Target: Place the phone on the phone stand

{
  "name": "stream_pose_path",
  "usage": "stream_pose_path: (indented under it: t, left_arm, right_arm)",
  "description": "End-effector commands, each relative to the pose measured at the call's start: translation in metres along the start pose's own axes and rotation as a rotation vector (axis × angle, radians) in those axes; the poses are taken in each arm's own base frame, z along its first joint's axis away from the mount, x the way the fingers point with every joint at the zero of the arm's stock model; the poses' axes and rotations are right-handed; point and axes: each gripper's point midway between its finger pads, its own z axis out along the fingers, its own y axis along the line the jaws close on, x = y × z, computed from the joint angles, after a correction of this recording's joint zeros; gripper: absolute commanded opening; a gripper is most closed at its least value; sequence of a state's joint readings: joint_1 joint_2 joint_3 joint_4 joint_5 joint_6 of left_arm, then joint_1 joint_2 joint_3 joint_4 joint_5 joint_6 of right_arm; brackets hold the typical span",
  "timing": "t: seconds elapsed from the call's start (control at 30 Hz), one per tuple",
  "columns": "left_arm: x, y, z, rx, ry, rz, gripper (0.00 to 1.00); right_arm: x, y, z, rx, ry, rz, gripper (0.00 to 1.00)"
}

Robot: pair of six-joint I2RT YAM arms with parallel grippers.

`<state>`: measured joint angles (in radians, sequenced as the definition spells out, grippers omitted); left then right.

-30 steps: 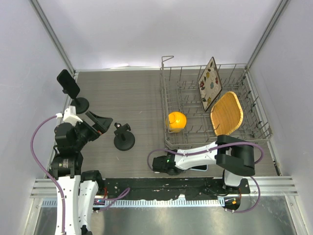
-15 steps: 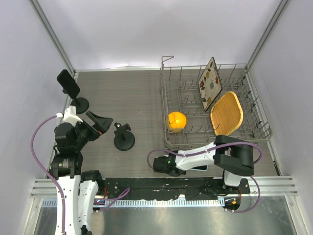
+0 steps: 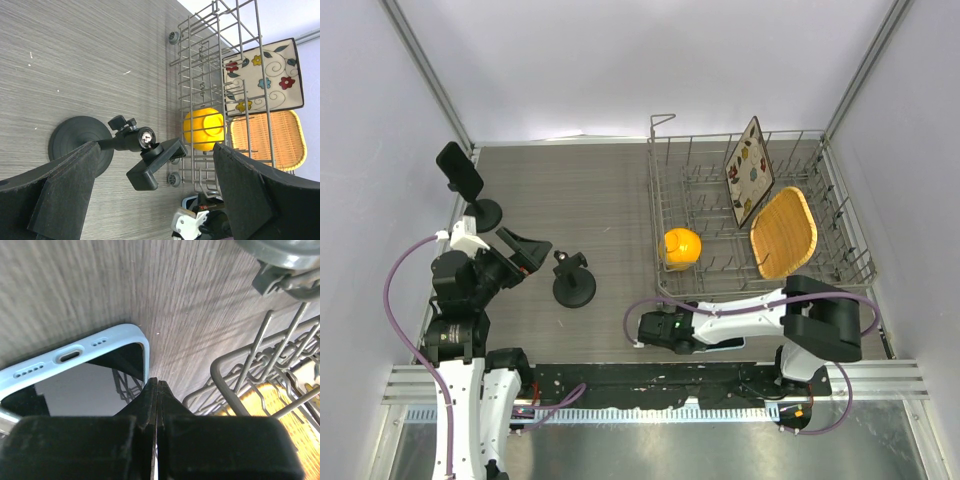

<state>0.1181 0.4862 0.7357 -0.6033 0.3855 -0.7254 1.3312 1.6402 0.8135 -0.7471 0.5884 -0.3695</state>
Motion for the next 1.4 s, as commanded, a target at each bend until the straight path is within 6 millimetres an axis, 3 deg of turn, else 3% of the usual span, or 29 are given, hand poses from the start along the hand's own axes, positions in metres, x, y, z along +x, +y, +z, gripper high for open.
stream_pose_path:
  t: [0.0,0.33,0.5,0.6,0.67,0.73,0.77,0.8,1.03,1.13,1.2,1.37]
  left_arm:
    - [-0.001,-0.004,0.001,0.026,-0.006,0.007,0.99]
    - [0.001,-0.003,0.000,0.025,0.000,0.010,0.99]
    - [0.001,-0.003,0.000,0.026,0.001,0.012,0.99]
    - [0.002,-0.003,0.001,0.027,0.005,0.009,1.00]
    - [0.001,-0.004,0.000,0.032,0.003,0.007,0.99]
    - [0.001,-0.006,0.000,0.036,0.001,0.007,1.00]
    - [0.000,-0.007,-0.001,0.040,-0.002,0.008,1.00]
    - [-0.001,-0.008,-0.002,0.043,-0.005,0.012,0.99]
    - [0.001,-0.012,-0.004,0.080,-0.016,0.004,1.00]
    - [0.007,-0.017,-0.004,0.119,-0.002,-0.019,1.00]
    - [0.009,-0.017,-0.003,0.135,-0.006,-0.031,1.00]
    - [0.016,-0.020,-0.007,0.173,-0.003,-0.046,1.00]
  right_arm:
    - [-0.014,0.011,-0.012,-0.100,-0.123,0.029,0.01]
    - [-0.020,0.022,-0.024,-0.185,-0.191,0.031,0.01]
    - [-0.020,0.011,-0.033,-0.153,-0.220,0.051,0.04]
    - [-0.020,-0.008,-0.046,-0.081,-0.263,0.093,0.23]
    - [-0.020,-0.019,-0.059,-0.056,-0.310,0.121,0.47]
    - [-0.019,-0.016,-0.068,-0.094,-0.347,0.114,0.60]
    - [-0.019,-0.014,-0.073,-0.111,-0.372,0.115,0.80]
    - [-0.020,-0.005,-0.080,-0.164,-0.418,0.111,0.82]
    - [0.006,0.025,-0.090,-0.319,-0.406,-0.051,0.83]
    - [0.001,0.032,-0.103,-0.377,-0.483,-0.126,0.83]
    - [-0.006,0.026,-0.109,-0.365,-0.516,-0.131,0.83]
    - [-0.014,0.027,-0.098,-0.373,-0.489,-0.200,0.83]
